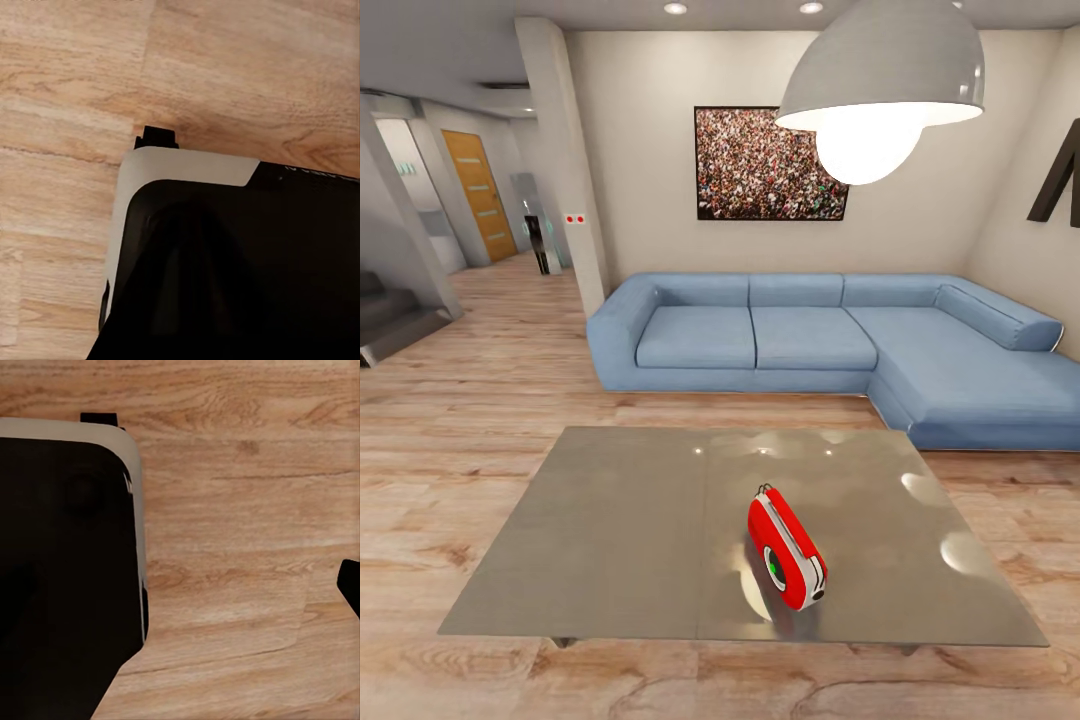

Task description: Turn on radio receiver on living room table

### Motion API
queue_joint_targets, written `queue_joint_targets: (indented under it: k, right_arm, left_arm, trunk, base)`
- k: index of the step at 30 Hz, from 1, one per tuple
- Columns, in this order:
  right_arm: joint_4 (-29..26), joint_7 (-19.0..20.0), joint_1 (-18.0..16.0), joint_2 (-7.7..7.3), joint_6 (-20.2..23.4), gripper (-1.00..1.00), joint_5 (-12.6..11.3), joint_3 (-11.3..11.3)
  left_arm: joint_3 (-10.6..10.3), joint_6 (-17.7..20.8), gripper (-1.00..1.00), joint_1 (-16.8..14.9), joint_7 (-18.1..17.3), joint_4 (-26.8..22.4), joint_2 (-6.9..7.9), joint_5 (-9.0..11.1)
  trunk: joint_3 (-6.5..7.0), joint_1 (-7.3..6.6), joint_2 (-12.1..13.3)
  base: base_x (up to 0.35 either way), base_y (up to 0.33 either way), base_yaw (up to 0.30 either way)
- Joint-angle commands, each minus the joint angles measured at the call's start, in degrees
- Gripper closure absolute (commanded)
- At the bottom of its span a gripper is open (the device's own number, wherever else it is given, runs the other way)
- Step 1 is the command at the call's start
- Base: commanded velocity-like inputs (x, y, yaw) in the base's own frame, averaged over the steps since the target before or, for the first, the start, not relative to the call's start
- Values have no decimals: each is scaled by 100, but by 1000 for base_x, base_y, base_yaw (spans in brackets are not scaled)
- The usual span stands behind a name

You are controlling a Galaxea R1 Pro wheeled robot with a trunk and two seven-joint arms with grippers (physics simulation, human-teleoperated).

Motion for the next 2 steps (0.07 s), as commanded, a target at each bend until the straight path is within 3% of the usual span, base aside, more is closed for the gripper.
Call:
queue_joint_targets:
  k: [1, 2]
  right_arm:
    - [0, 0, 0, 1, 0, -100, -1, -1]
    - [0, 0, 0, 1, 0, -100, -1, 0]
  left_arm:
    - [0, 0, 100, 0, 1, 0, 0, -1]
    - [0, 0, 100, 0, -1, 0, 0, -1]
  trunk:
    - [0, 0, 0]
    - [0, 0, 0]
  base:
    - [0, 0, 0]
    - [0, 0, 0]
